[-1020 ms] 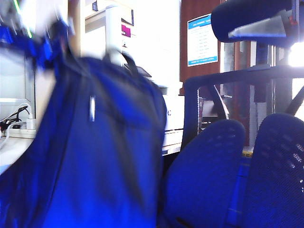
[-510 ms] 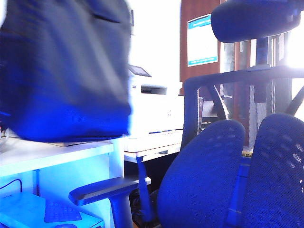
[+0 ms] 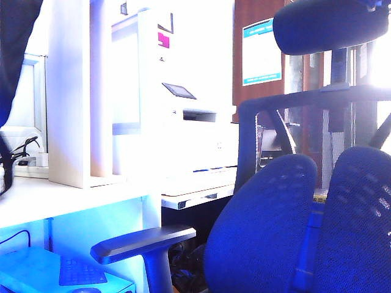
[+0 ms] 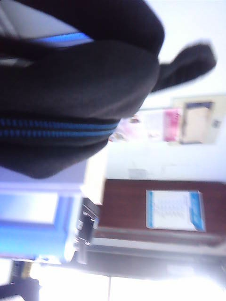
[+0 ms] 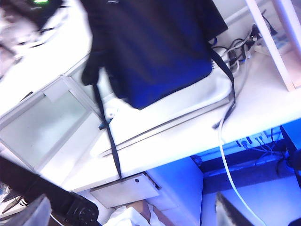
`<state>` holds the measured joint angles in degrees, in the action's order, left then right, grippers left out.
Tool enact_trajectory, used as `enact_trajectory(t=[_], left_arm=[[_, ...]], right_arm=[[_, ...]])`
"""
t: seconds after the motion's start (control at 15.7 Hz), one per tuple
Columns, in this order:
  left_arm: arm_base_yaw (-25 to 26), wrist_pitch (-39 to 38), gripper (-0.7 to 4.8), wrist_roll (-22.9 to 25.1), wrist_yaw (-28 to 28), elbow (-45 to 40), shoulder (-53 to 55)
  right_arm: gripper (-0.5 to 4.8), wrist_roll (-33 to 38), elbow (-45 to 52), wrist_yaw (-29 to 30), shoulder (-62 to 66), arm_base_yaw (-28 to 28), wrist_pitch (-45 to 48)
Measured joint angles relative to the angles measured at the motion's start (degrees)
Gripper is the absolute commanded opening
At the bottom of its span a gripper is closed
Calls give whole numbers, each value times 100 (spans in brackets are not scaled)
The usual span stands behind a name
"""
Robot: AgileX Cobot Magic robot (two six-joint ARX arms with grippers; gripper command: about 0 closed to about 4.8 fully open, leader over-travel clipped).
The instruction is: Grab the backpack from the chair and place it on the desk.
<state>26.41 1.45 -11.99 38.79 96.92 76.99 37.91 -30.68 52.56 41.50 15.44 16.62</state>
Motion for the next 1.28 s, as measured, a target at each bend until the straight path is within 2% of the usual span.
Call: enact_trajectory(t=[0.06,0.19,0.26,0.45,0.57,0.64,0.77,0.83,1.02,1.15,1.28], left_arm=[[-7,0,-6,177,0,142,369],[374,-199,-6,326,-37,155,960],[577,-424,-6,420,-238,153,1196],[1224,-380,-3,538,-678,179,1399],[1659,-564,13,549,-1244,177,1547],[1773,-697,101,555,-1440,177,1543],[2028,-782,134,586,-1716,205,1523],[2070,-820,169,597,-1727,221,1513],[2070,-634,257,1150,-1969,278,1484],[2079,-586,374,1379,-2188,291,1488],[2076,-798,447,1725,-2754,289,1521]], right_arm=[[479,2,-55,0,4,9,13],[479,114,-151,7,28,7,28],[479,131,-269,22,116,9,33],[479,140,-470,11,387,9,44],[479,203,-535,17,535,11,26],[479,232,-533,15,575,31,24],[479,245,-551,20,693,192,9],[479,254,-581,9,719,208,9],[479,258,-590,20,758,297,0],[479,258,-590,17,785,293,-4],[479,258,-590,111,785,293,-22]])
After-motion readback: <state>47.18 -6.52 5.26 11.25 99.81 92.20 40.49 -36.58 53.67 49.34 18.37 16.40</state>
